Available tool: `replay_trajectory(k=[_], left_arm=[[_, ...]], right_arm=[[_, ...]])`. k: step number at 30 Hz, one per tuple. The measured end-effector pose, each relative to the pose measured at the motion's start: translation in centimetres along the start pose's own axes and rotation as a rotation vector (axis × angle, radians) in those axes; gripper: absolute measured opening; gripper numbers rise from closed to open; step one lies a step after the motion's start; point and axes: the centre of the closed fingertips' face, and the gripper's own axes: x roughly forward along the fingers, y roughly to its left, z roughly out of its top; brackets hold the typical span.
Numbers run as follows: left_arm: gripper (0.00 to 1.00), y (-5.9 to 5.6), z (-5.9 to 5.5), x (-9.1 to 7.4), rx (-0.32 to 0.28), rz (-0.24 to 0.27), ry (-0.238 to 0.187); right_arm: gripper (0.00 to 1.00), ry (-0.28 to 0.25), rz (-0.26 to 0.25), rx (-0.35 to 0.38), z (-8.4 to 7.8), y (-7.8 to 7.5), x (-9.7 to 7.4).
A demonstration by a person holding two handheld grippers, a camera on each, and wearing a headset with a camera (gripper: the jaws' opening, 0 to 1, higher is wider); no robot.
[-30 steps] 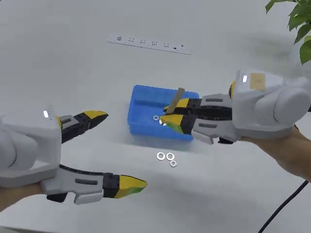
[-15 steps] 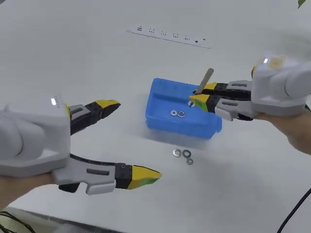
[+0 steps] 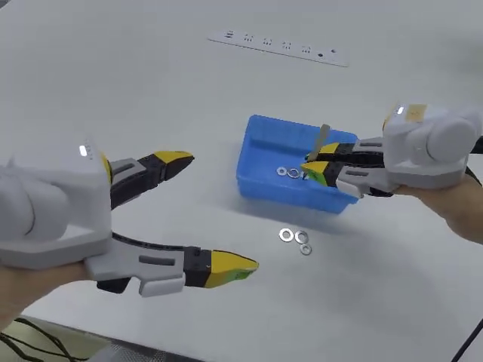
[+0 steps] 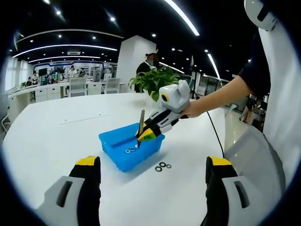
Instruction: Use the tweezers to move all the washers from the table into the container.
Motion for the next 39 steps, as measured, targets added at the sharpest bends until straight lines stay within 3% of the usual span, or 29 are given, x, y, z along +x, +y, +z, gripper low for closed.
replay_trajectory(k=[27, 34, 39], left_arm=[[0.97, -0.4, -1.3, -0.2, -0.027, -0.003, 0.018], [0.97, -0.4, -1.4, -0.3, -0.029, -0.003, 0.019], [0.97, -0.4, -1.2, -0.2, -0.027, -0.004, 0.02]], right_arm=[[0.11, 0.002, 0.005, 0.011, -1.0, 0.3, -0.2], [0.11, -0.002, -0.001, 0.011, -0.8, 0.1, -0.3], [0.11, -0.035, -0.017, 0.032, 0.2, -0.5, -0.8]])
